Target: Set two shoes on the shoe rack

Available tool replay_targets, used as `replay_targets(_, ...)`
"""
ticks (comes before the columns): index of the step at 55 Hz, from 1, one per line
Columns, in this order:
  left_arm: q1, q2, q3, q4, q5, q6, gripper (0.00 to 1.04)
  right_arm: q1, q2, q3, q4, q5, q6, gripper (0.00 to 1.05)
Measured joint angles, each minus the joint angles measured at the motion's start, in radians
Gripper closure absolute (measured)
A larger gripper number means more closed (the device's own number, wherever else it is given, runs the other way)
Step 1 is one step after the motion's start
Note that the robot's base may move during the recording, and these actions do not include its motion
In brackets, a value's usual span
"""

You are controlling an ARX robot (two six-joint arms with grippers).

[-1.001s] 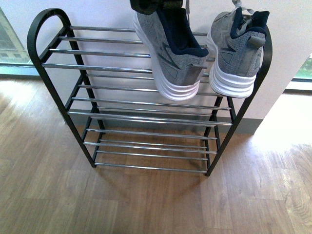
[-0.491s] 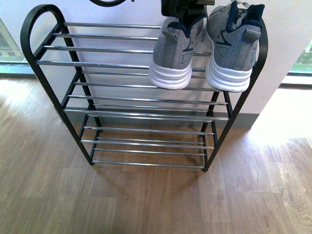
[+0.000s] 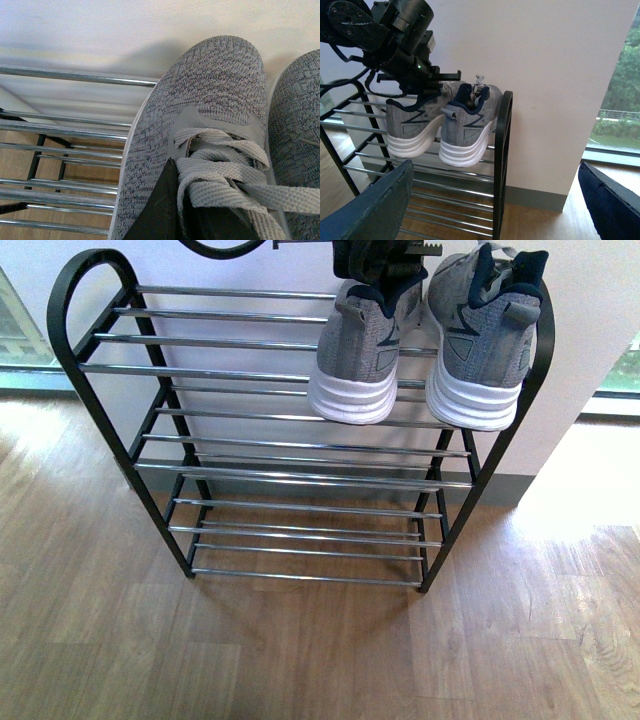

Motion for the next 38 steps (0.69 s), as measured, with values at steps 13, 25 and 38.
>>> replay_targets(13, 0.000, 0.000, 0.000, -0.011, 0.000, 0.000, 1.03, 0.000, 0.000, 0.000, 0.000, 0.000, 0.000, 0.09)
replay_targets(25, 0.000, 0.000, 0.000, -0.011, 0.002, -0.005, 1.03, 0.000, 0.000, 0.000, 0.000, 0.000, 0.000, 0.09)
replay_targets(38, 0.000, 0.000, 0.000, -0.010, 0.002, -0.004, 1.03, 0.000, 0.000, 0.000, 0.000, 0.000, 0.000, 0.09)
